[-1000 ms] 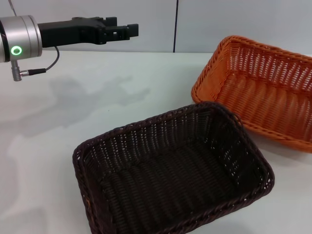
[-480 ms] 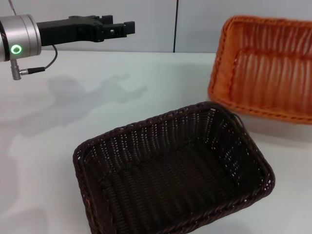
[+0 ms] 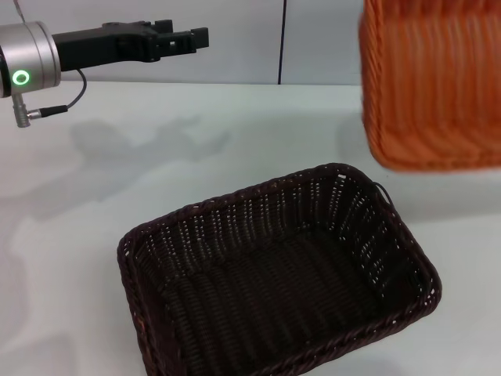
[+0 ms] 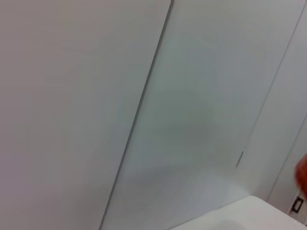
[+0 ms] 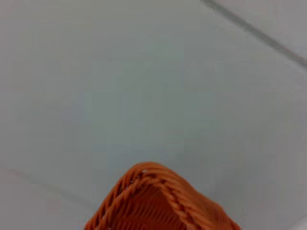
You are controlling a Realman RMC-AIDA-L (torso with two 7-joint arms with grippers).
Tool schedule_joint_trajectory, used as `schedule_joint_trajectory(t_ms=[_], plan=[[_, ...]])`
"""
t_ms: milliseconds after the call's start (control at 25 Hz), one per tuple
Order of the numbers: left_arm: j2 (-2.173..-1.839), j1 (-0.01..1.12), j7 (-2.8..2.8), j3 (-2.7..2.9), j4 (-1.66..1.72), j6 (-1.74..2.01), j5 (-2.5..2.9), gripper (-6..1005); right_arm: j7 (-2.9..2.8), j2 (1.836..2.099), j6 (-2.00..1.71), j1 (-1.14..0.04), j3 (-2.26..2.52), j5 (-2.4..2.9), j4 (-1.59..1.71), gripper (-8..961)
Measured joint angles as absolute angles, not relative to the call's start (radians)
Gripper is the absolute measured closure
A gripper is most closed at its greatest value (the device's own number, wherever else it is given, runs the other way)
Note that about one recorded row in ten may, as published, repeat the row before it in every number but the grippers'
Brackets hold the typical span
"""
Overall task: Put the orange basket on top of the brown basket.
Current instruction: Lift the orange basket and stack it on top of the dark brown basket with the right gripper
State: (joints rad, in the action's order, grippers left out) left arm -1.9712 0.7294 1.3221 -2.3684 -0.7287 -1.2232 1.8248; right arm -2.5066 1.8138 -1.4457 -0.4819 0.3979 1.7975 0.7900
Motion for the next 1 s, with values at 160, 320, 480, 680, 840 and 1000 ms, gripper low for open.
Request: schedule_joint_trajectory(t_ms=[160, 320, 480, 680, 840, 1000], plan=[[-1.977, 0.731, 1.322, -2.368, -0.729, -1.215, 1.824, 136, -2.499, 1.85, -1.508, -0.501, 0.402, 1.759, 0.815, 683], [-1.98, 0.733, 1.322, -2.368, -0.729, -1.215, 1.824, 136, -2.499, 1.896, -1.551, -0.524, 0.405, 1.757, 0.851, 678], [-1.984, 0.733, 1.322, -2.363, -0.729, -1.213, 1.824, 136, -2.498, 1.983, -1.583, -0.543, 0.475, 1.755, 0.916, 673], [-1.986, 0.732, 1.324, -2.365, -0.729, -1.211, 1.824, 136, -2.49, 2.029, -1.584, -0.542, 0.547, 1.752, 0.93, 668], [-1.988, 0.724, 1.328, -2.368, -0.728, -1.201, 1.824, 136, -2.459, 2.064, -1.585, -0.53, 0.619, 1.752, 0.926, 663], [-1.985, 0.721, 1.332, -2.369, -0.72, -1.191, 1.824, 136, -2.43, 2.069, -1.601, -0.525, 0.715, 1.752, 0.888, 658]])
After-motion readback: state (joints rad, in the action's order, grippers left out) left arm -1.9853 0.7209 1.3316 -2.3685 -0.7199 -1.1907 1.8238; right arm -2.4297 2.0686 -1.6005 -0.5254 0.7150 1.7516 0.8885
